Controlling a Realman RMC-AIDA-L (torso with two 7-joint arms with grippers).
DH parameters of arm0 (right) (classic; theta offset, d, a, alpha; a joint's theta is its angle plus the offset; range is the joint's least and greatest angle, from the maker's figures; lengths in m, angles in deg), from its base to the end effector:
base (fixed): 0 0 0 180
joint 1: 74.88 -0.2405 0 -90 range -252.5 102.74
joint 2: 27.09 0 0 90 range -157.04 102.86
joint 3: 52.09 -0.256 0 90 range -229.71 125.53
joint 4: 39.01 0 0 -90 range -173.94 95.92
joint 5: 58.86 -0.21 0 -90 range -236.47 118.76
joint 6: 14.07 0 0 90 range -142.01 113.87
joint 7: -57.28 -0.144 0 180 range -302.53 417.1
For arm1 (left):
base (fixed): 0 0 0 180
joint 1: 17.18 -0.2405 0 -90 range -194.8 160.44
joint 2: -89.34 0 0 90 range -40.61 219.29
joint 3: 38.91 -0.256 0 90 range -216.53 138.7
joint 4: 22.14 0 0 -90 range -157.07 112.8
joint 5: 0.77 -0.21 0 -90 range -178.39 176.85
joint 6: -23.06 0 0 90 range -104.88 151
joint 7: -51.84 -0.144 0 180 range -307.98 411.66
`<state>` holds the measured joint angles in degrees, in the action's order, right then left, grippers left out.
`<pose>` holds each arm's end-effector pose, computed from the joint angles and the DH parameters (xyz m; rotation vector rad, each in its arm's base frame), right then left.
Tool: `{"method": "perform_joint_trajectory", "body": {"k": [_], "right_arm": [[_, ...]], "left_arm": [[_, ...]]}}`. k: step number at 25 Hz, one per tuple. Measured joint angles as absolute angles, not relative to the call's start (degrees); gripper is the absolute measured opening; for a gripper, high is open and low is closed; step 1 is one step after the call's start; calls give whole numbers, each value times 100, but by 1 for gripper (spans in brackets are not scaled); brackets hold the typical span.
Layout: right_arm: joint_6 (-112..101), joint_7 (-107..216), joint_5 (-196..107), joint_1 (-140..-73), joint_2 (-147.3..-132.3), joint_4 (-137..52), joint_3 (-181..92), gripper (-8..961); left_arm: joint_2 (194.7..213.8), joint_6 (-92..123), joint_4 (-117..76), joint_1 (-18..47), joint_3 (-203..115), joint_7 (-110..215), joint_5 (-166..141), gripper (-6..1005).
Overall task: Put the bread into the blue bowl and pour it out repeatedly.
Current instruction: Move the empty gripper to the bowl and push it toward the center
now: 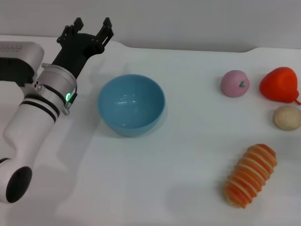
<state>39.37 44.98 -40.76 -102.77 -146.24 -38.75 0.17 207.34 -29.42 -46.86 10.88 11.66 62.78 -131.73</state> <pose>0.3922 0.3296 0.0047 -1.4274 0.8228 0.4529 -0.2670 0.3729 -0.0411 -1.6611 -0.7151 -0.8601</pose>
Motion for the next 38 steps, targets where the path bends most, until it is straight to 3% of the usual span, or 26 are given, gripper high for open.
{"method": "perform_joint_trajectory", "body": {"k": [11,24,38], "right_arm": [[3937,4498,-4084,-10252,-14635,-3874,11,521],[3936,4498,-4085,-10304,-14636,-3874,12,521],[3951,4485,-4062,-10279,-14650,-3871,12,521]], "left_arm": [[20725,-2880,-4811,1013,1199,6248,-13185,781],[20775,-3612,-4742,101,1214,6287,-13137,782],[20792,-2919,-4727,205,1154,6285,-13137,784]]}}
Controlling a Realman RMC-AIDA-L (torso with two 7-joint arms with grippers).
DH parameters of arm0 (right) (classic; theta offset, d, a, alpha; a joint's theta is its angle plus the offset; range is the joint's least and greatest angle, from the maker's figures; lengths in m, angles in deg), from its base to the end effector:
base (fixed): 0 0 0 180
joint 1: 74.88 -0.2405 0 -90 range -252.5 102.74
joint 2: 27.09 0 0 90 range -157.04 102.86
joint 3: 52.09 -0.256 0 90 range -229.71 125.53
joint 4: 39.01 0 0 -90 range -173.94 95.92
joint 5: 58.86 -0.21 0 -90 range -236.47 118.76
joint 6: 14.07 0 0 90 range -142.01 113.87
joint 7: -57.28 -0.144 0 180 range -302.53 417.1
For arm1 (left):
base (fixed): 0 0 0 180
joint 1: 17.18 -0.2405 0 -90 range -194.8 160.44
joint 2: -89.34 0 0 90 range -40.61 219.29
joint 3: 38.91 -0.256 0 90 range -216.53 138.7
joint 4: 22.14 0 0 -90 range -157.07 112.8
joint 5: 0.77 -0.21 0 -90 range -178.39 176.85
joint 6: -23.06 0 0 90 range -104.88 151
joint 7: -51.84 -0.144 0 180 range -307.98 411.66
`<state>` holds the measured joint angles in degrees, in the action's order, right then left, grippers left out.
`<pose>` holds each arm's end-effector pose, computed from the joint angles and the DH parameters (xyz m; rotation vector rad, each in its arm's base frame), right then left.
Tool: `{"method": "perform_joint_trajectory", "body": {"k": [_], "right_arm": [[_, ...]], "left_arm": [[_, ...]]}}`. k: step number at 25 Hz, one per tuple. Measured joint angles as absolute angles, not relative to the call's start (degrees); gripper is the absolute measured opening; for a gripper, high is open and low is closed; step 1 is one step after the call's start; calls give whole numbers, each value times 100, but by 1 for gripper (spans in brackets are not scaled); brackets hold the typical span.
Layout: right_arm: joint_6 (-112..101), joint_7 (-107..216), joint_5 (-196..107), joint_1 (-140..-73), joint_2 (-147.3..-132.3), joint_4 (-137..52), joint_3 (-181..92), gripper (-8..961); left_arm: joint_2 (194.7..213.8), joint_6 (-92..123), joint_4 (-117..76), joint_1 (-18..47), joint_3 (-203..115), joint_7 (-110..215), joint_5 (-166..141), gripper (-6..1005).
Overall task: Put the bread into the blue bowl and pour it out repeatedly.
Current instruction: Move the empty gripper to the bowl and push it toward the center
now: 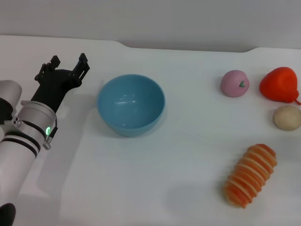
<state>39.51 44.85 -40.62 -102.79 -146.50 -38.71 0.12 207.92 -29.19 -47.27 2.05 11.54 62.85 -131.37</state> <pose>0.3909 0.3292 0.0024 -1.4296 0.8263 0.4584 -0.3171 0.3271 -0.0458 -1.5814 -0.8475 -0.7638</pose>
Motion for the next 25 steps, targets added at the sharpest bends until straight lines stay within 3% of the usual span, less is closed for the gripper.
{"method": "perform_joint_trajectory", "body": {"k": [25], "right_arm": [[3893,4476,-3952,-10406,-14653,-3830,35,521]], "left_arm": [[20788,-2670,-4507,477,1132,6271,-13175,782]]}}
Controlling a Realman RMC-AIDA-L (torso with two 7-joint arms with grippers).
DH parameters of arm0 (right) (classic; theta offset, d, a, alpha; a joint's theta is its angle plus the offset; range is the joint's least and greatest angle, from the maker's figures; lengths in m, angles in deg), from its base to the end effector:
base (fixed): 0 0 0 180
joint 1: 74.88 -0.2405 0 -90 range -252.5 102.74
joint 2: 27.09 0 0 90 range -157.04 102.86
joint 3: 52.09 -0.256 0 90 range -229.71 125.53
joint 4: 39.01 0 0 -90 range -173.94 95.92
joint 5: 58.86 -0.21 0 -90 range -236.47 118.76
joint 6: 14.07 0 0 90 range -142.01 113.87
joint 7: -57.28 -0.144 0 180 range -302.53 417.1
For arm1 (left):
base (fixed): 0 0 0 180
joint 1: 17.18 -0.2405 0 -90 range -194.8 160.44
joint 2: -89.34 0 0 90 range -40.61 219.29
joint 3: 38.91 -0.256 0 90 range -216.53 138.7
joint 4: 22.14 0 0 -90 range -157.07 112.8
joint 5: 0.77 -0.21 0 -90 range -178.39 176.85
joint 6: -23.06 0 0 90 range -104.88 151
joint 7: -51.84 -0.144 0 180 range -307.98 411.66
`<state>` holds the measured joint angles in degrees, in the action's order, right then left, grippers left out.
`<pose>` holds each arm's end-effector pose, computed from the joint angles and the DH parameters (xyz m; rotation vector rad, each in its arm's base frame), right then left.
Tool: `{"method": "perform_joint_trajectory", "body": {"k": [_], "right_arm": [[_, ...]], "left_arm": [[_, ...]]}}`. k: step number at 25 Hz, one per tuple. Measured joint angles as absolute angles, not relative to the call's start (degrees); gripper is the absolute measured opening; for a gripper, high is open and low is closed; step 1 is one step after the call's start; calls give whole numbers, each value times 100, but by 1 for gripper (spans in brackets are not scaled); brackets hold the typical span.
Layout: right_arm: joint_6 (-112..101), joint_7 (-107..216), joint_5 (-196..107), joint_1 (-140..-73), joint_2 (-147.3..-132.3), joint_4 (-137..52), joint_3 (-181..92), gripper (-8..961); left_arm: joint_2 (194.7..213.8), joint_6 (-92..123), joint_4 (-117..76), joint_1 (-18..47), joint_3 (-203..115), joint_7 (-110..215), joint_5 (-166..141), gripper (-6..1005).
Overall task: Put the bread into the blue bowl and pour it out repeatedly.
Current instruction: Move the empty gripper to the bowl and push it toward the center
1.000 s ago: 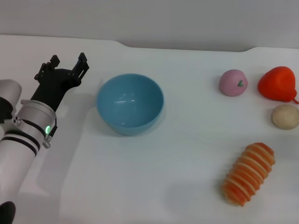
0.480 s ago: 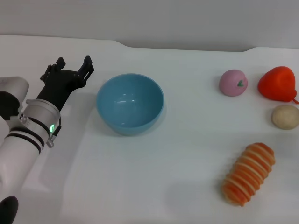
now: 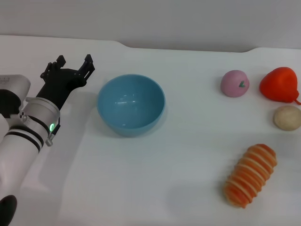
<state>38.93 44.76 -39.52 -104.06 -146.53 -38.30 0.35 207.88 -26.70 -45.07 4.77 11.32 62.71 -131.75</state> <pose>0.3839 0.3361 -0.0024 -1.4654 0.8181 0.4606 -0.3162 0.3375 -0.0494 -1.6285 -0.8389 -0.7134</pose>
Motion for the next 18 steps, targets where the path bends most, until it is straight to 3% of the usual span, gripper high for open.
{"method": "perform_joint_trajectory", "body": {"k": [18], "right_arm": [[3819,4481,-3994,-10497,-14629,-3874,20,520]], "left_arm": [[20791,-2802,-4298,658,1120,6247,-13148,783]]}}
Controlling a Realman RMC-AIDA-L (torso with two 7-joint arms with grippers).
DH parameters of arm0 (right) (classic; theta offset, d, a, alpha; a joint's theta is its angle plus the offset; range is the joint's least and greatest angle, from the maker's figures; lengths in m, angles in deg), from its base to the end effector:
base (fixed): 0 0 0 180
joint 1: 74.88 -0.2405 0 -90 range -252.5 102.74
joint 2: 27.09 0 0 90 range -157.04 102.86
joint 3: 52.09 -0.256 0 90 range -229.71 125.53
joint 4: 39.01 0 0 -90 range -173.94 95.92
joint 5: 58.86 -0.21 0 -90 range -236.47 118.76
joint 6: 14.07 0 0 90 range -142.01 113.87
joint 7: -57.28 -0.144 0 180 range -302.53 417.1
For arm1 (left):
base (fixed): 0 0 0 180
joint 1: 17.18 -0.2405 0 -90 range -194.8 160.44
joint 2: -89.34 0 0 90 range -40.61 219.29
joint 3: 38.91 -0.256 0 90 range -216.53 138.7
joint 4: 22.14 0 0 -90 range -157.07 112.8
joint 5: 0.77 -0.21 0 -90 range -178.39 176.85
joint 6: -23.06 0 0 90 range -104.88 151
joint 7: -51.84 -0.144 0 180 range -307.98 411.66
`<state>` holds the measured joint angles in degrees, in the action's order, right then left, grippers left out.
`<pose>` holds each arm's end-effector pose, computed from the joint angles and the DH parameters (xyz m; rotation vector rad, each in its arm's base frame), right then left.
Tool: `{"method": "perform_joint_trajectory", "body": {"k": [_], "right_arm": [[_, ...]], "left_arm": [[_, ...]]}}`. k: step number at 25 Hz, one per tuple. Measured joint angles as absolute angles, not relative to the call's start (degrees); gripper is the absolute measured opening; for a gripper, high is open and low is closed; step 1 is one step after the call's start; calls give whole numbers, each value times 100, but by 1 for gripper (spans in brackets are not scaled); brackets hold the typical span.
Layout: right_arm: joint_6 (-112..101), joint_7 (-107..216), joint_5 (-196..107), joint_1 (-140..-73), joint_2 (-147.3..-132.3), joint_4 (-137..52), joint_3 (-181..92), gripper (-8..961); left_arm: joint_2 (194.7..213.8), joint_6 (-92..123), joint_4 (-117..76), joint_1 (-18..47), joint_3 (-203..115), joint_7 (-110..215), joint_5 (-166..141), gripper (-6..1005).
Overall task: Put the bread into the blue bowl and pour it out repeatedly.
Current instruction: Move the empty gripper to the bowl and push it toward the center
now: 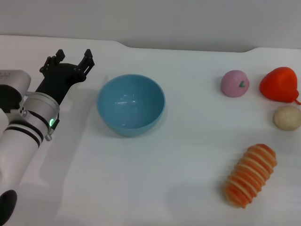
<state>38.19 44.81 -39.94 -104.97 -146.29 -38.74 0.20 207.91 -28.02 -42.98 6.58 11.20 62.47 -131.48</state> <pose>0.3805 0.3438 0.0012 -1.4618 0.8099 0.4656 -0.3138 0.3445 -0.0452 -1.6335 -0.7980 -0.7114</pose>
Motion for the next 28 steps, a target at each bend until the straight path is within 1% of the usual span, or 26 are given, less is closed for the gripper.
{"method": "perform_joint_trajectory", "body": {"k": [28], "right_arm": [[3594,4483,-3997,-10617,-14618,-4072,21,520]], "left_arm": [[20803,-2782,-4253,850,1085,6291,-13166,782]]}}
